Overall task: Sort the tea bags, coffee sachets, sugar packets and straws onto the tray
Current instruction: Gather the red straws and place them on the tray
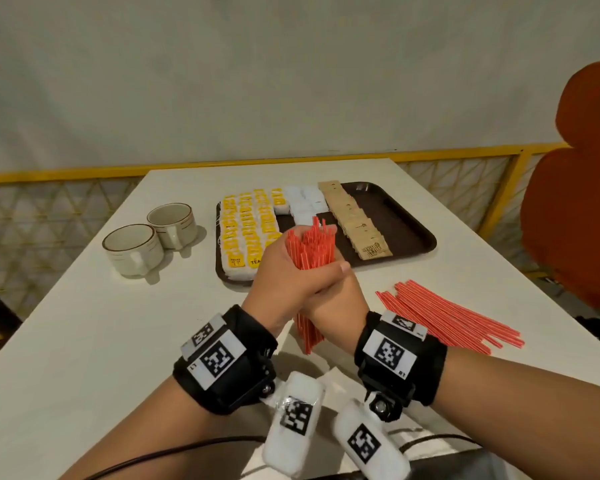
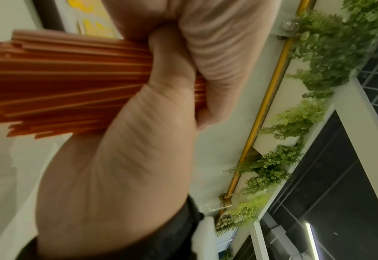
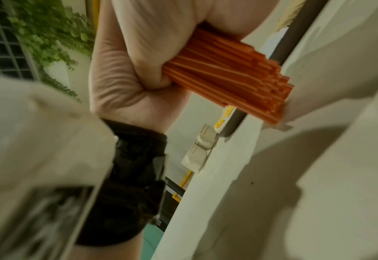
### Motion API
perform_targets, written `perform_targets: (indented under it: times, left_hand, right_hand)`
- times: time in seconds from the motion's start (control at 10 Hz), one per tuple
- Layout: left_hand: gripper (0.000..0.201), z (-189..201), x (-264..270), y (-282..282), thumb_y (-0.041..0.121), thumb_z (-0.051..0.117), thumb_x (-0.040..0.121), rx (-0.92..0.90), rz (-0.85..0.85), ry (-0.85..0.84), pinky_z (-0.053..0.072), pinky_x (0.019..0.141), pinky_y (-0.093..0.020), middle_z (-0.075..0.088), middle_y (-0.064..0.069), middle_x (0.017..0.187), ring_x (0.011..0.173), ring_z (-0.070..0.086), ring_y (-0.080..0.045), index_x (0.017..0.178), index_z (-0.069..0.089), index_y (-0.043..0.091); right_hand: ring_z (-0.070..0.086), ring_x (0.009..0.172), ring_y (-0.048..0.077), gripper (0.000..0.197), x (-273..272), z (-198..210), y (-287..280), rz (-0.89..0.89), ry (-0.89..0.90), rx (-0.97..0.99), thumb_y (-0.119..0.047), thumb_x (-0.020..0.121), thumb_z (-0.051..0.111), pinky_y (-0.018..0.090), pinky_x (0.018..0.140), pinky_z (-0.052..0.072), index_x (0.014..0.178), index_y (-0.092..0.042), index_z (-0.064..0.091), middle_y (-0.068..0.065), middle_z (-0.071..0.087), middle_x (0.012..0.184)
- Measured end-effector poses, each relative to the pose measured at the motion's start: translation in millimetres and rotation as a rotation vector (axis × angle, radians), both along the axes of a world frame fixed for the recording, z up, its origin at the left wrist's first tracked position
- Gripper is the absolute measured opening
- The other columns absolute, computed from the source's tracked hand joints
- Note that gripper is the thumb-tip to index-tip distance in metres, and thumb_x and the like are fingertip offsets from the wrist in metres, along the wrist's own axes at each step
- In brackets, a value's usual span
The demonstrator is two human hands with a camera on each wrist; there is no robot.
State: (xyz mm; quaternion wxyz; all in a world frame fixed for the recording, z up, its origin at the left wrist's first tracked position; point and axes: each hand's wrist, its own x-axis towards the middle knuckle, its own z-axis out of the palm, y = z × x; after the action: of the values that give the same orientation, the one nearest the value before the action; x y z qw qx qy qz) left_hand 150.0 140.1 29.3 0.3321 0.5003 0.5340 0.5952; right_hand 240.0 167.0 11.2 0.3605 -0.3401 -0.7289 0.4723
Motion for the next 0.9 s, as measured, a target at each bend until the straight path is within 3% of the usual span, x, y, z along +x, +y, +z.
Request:
perform_targets:
  times: [0.1, 0.2, 0.3, 0.4, 0.5, 0.6, 0.7, 0.8, 0.9]
  left_hand:
    - [0.032, -5, -4, -1, 0.013, 0.074, 0.068, 0.037, -0.004, -0.045, 0.048, 0.093, -0.033, 0.07, 0.013, 0.108, 0.099, 0.064, -0.005, 0.097, 0.063, 0.019]
    - [0.03, -9, -7, 1, 0.004, 0.075, 0.07, 0.072, 0.0, -0.061, 0.048, 0.089, -0.032, 0.072, 0.006, 0.099, 0.097, 0.066, -0.01, 0.091, 0.061, 0.021]
    - [0.03, -12, -8, 4, 0.007, 0.073, 0.064, 0.108, -0.007, -0.049, 0.05, 0.092, -0.035, 0.071, -0.003, 0.092, 0.099, 0.067, -0.016, 0.087, 0.061, 0.023]
    - [0.029, -14, -5, 6, 0.005, 0.07, 0.064, 0.141, -0.033, -0.015, 0.052, 0.089, -0.03, 0.07, -0.006, 0.088, 0.096, 0.068, -0.017, 0.087, 0.059, 0.019]
    - [0.029, -14, 0, 8, 0.002, 0.069, 0.064, 0.168, -0.032, 0.007, 0.055, 0.083, -0.028, 0.068, 0.0, 0.079, 0.084, 0.069, -0.016, 0.087, 0.058, 0.017]
    - [0.035, -16, 3, 10, -0.008, 0.07, 0.069, 0.173, -0.037, 0.049, 0.054, 0.077, -0.024, 0.066, 0.007, 0.075, 0.077, 0.068, -0.011, 0.089, 0.058, 0.018]
    - [0.043, -19, 3, 12, -0.011, 0.069, 0.071, 0.177, -0.028, 0.051, 0.054, 0.075, -0.023, 0.067, 0.011, 0.08, 0.08, 0.069, -0.011, 0.097, 0.058, 0.022]
    - [0.052, -22, 4, 11, -0.011, 0.07, 0.071, 0.188, -0.012, 0.035, 0.054, 0.076, -0.024, 0.065, 0.007, 0.086, 0.083, 0.069, -0.013, 0.106, 0.057, 0.025]
    - [0.059, -24, 4, 9, -0.011, 0.071, 0.071, 0.192, -0.011, 0.0, 0.053, 0.075, -0.021, 0.063, 0.007, 0.093, 0.083, 0.068, -0.011, 0.113, 0.053, 0.026]
  right_hand:
    - [0.052, 0.066, -0.008, 0.043, -2, -4, 0, 0.001, -0.026, 0.067, 0.01, 0.08, 0.064, 0.005, 0.061, 0.044, 0.121, 0.001, 0.054, -0.018, 0.051, 0.081]
    - [0.055, 0.078, 0.001, 0.036, -6, 2, -2, -0.003, -0.033, 0.116, 0.0, 0.08, 0.066, 0.016, 0.073, 0.048, 0.114, -0.006, 0.059, -0.012, 0.056, 0.087]
    - [0.05, 0.098, 0.016, 0.041, -8, -6, 5, -0.086, -0.292, 0.282, -0.043, 0.071, 0.043, 0.028, 0.084, 0.038, 0.105, -0.026, 0.059, -0.005, 0.056, 0.102]
    - [0.053, 0.09, 0.022, 0.038, 5, -4, 6, 0.059, -0.278, 0.194, -0.027, 0.086, 0.05, 0.039, 0.088, 0.045, 0.118, -0.009, 0.058, -0.004, 0.053, 0.088]
    - [0.059, 0.103, 0.029, 0.036, 9, -2, 9, 0.132, -0.112, 0.156, 0.001, 0.079, 0.06, 0.042, 0.099, 0.046, 0.1, -0.027, 0.06, -0.002, 0.06, 0.092]
    - [0.061, 0.098, 0.001, 0.054, 12, -16, 18, 0.165, -0.064, 0.19, 0.008, 0.07, 0.068, 0.023, 0.093, 0.048, 0.097, -0.037, 0.055, -0.01, 0.062, 0.096]
    - [0.064, 0.1, 0.021, 0.055, 20, -23, 24, 0.188, -0.154, 0.148, -0.006, 0.065, 0.079, 0.037, 0.085, 0.056, 0.114, -0.021, 0.059, 0.01, 0.063, 0.107]
    - [0.058, 0.105, 0.017, 0.058, 30, -24, 28, 0.185, -0.296, 0.093, -0.022, 0.065, 0.085, 0.034, 0.088, 0.054, 0.11, -0.033, 0.052, 0.006, 0.053, 0.12]
    - [0.062, 0.098, 0.016, 0.06, 34, -21, 27, 0.167, -0.431, 0.111, -0.027, 0.065, 0.087, 0.034, 0.085, 0.053, 0.115, -0.02, 0.055, 0.005, 0.061, 0.113]
